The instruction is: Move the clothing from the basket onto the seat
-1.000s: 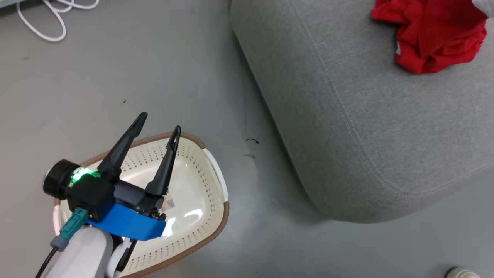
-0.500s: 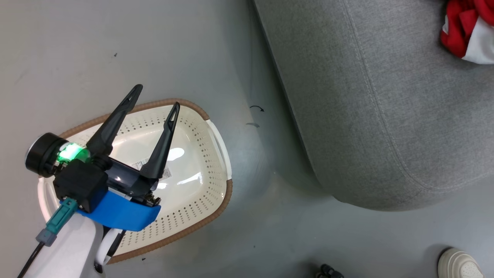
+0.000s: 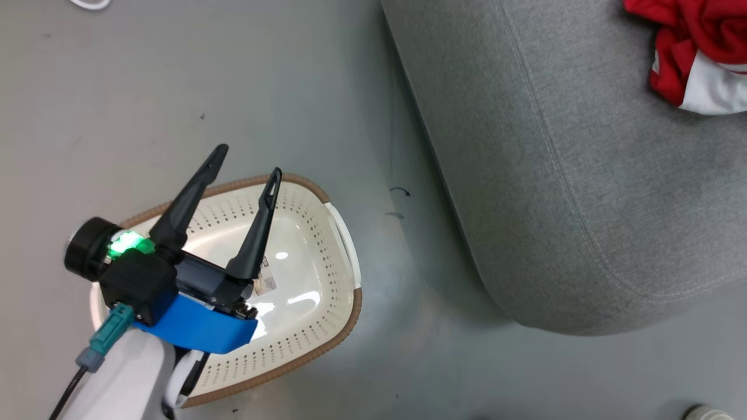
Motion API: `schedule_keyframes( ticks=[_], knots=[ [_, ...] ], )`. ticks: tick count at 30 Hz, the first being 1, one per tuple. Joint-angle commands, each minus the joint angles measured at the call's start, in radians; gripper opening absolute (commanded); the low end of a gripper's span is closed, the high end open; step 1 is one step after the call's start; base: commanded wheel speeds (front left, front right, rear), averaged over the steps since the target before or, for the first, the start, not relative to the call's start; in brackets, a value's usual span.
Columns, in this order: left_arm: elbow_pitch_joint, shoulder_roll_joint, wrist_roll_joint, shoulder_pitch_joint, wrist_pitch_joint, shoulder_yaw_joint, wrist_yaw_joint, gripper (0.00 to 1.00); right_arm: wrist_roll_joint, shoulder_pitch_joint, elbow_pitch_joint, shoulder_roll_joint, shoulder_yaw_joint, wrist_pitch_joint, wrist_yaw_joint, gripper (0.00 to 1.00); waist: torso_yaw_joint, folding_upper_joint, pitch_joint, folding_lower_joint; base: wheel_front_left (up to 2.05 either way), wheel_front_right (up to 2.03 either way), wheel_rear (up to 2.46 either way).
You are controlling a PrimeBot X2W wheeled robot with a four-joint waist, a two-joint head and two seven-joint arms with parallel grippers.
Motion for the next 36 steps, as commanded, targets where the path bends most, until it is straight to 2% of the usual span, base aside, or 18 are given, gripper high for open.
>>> schedule_keyframes(
  ticks=[1, 8, 15, 20, 27, 36],
  knots=[
    [0.007, -0.007, -0.005, 0.011, -0.008, -0.002, 0.004, 1.00, -0.002, 0.016, 0.003, 0.000, 0.003, -0.007, 0.000, 1.00, 0.009, 0.0000, -0.030, 0.0000, 0.00, 0.00, 0.00],
    [0.081, -0.062, -0.033, 0.045, -0.025, -0.005, 0.006, 1.00, -0.010, 0.097, 0.001, 0.008, 0.038, -0.025, 0.000, 1.00, 0.035, 0.0000, -0.147, 0.0000, 0.00, 0.00, 0.00],
    [0.150, -0.120, -0.059, 0.089, -0.030, 0.022, 0.003, 1.00, 0.015, 0.211, -0.064, 0.022, 0.095, -0.044, 0.000, 1.00, 0.073, 0.0000, -0.272, 0.0000, 0.00, 0.00, 0.00],
    [0.192, -0.166, -0.066, 0.142, -0.030, 0.068, 0.001, 1.00, 0.041, 0.305, -0.161, 0.042, 0.147, -0.045, 0.000, 1.00, 0.099, 0.0000, -0.358, 0.0000, 0.00, 0.00, 0.00],
    [0.230, -0.222, -0.059, 0.220, -0.030, 0.144, -0.004, 1.00, 0.095, 0.456, -0.356, 0.079, 0.203, -0.010, 0.000, 1.00, 0.139, 0.0000, -0.449, 0.0000, 0.00, 0.00, 0.00],
    [0.257, -0.258, -0.041, 0.291, -0.030, 0.231, -0.010, 1.00, 0.102, 0.656, -0.588, 0.134, 0.224, 0.060, 0.000, 1.00, 0.198, 0.0000, -0.516, 0.0000, 0.00, 0.00, 0.00]
  ],
)
